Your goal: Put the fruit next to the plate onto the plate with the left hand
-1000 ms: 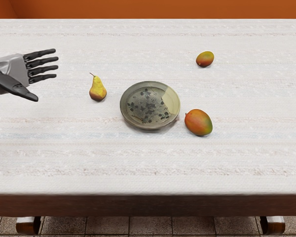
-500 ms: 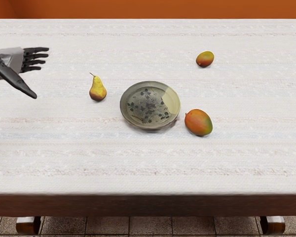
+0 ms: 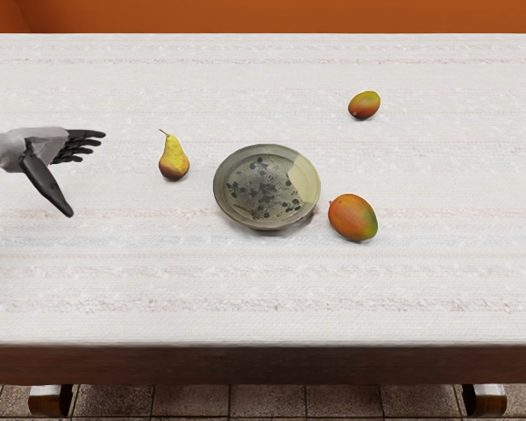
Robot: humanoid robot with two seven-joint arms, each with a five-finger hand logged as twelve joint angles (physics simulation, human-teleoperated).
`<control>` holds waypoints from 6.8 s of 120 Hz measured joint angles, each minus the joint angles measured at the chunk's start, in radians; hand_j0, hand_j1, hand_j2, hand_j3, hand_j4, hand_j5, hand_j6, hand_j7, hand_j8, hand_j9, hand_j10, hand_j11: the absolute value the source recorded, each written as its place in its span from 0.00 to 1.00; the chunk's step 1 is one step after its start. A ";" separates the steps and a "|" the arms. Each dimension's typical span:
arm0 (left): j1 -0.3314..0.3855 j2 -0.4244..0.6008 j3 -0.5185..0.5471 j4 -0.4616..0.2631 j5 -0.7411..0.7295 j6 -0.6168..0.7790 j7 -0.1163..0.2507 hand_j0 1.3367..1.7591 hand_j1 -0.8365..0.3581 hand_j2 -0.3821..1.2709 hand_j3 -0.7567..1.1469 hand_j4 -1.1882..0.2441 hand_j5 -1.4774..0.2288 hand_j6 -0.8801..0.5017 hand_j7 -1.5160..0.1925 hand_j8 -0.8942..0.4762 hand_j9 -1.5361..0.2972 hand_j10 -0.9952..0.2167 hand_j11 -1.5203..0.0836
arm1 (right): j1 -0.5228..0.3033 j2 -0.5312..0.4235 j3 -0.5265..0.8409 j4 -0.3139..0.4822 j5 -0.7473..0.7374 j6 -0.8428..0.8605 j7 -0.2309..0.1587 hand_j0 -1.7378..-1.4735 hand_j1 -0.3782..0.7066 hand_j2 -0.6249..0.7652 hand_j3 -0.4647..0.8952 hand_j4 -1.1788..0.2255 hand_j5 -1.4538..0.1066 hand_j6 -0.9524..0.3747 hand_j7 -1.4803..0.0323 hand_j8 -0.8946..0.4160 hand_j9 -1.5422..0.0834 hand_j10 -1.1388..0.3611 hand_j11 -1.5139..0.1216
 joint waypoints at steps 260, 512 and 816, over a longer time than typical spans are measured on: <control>-0.053 -0.289 0.102 0.216 0.212 0.283 -0.421 0.76 0.99 0.23 0.40 0.83 0.87 0.63 0.89 0.65 0.84 0.82 0.95 | 0.000 0.000 0.001 0.000 0.000 0.000 0.000 0.30 0.06 0.45 0.34 0.82 0.91 0.70 0.96 0.66 0.93 0.74 0.90; 0.004 -0.418 0.148 0.414 0.005 0.281 -0.508 0.76 0.99 0.23 0.40 0.83 0.87 0.63 0.89 0.65 0.84 0.82 0.95 | -0.002 0.000 0.001 0.002 0.000 0.000 0.000 0.30 0.06 0.45 0.34 0.82 0.91 0.70 0.96 0.66 0.93 0.74 0.90; 0.018 -0.476 0.288 0.457 0.003 0.338 -0.508 0.76 0.72 0.27 0.40 0.64 0.66 0.44 0.68 0.45 0.64 0.59 0.73 | -0.002 0.000 0.001 0.000 0.000 -0.001 0.000 0.30 0.06 0.45 0.34 0.82 0.91 0.70 0.96 0.66 0.93 0.74 0.90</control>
